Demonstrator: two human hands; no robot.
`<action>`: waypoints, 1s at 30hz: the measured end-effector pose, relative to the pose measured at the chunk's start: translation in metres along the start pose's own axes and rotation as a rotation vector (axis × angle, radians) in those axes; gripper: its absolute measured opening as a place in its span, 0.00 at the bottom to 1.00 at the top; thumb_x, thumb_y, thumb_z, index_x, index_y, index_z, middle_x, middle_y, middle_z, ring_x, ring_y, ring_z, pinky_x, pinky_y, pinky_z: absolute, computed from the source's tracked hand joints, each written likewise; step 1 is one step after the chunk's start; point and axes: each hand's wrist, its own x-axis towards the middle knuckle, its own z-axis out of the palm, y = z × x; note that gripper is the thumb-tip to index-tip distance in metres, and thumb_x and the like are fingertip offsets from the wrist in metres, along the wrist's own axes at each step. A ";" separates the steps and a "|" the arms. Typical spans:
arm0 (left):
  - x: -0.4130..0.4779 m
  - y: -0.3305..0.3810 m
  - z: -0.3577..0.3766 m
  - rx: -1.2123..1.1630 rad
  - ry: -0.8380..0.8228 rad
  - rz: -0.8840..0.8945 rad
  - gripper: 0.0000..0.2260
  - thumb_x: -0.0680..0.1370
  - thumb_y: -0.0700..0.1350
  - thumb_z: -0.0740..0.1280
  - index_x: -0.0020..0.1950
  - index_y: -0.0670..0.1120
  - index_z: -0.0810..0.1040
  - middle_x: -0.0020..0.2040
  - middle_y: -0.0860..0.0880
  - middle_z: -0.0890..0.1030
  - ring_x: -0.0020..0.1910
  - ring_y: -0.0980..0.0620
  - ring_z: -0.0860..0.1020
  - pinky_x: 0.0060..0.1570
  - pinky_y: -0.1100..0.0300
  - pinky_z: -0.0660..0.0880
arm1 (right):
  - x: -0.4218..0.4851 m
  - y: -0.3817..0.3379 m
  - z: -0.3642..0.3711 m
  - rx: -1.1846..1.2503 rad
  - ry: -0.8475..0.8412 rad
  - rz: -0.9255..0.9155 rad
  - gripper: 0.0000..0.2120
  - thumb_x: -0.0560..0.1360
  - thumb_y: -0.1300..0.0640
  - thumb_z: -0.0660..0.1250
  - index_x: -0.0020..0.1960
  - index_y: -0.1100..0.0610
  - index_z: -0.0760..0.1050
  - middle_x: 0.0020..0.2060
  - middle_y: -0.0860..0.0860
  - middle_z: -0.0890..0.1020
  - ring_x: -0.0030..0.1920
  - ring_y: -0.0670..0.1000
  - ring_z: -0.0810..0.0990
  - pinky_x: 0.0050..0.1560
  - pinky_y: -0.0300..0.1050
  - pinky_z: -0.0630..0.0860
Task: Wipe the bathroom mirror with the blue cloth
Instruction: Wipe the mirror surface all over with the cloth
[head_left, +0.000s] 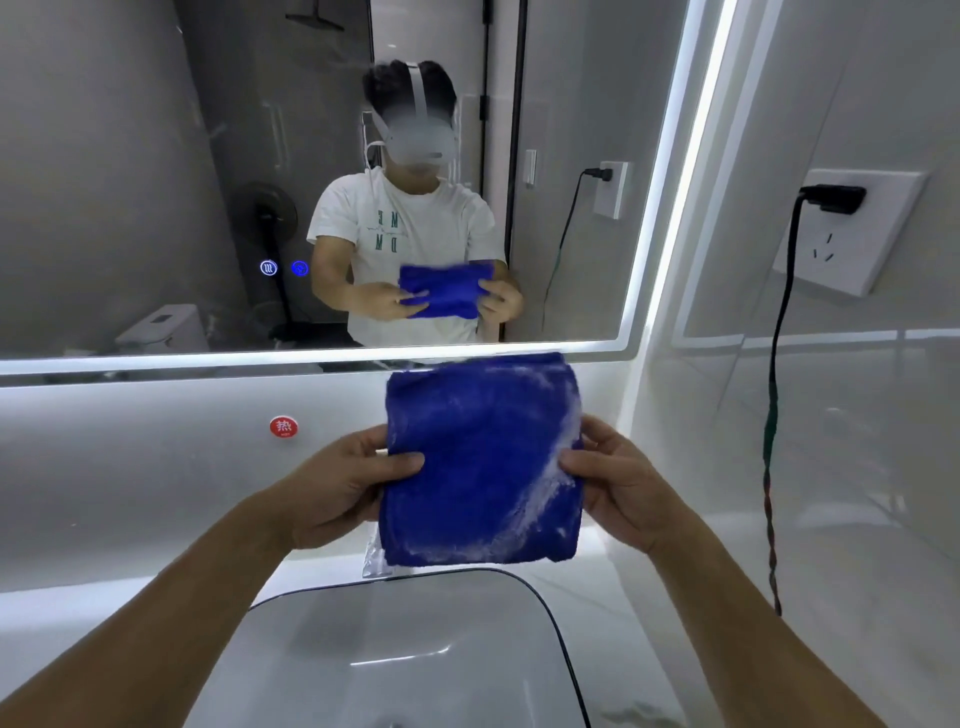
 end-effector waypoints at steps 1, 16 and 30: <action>-0.002 0.003 -0.002 0.009 -0.024 0.061 0.16 0.77 0.38 0.68 0.65 0.44 0.78 0.63 0.42 0.80 0.61 0.41 0.79 0.52 0.49 0.80 | -0.001 -0.008 0.004 -0.061 0.007 -0.065 0.15 0.73 0.70 0.66 0.55 0.57 0.82 0.50 0.59 0.81 0.50 0.61 0.79 0.48 0.52 0.81; -0.003 0.013 0.020 0.380 0.184 0.415 0.28 0.75 0.21 0.56 0.31 0.48 0.83 0.59 0.52 0.81 0.59 0.44 0.79 0.42 0.58 0.79 | 0.005 0.026 0.008 0.270 0.074 0.128 0.30 0.74 0.37 0.62 0.63 0.59 0.78 0.61 0.59 0.79 0.60 0.61 0.77 0.65 0.60 0.71; -0.007 -0.002 -0.012 0.655 0.068 0.103 0.20 0.69 0.26 0.64 0.43 0.49 0.86 0.60 0.54 0.82 0.61 0.50 0.78 0.56 0.58 0.75 | 0.008 -0.009 0.017 -0.424 0.199 0.037 0.18 0.70 0.67 0.73 0.58 0.55 0.80 0.53 0.58 0.84 0.55 0.61 0.82 0.57 0.59 0.79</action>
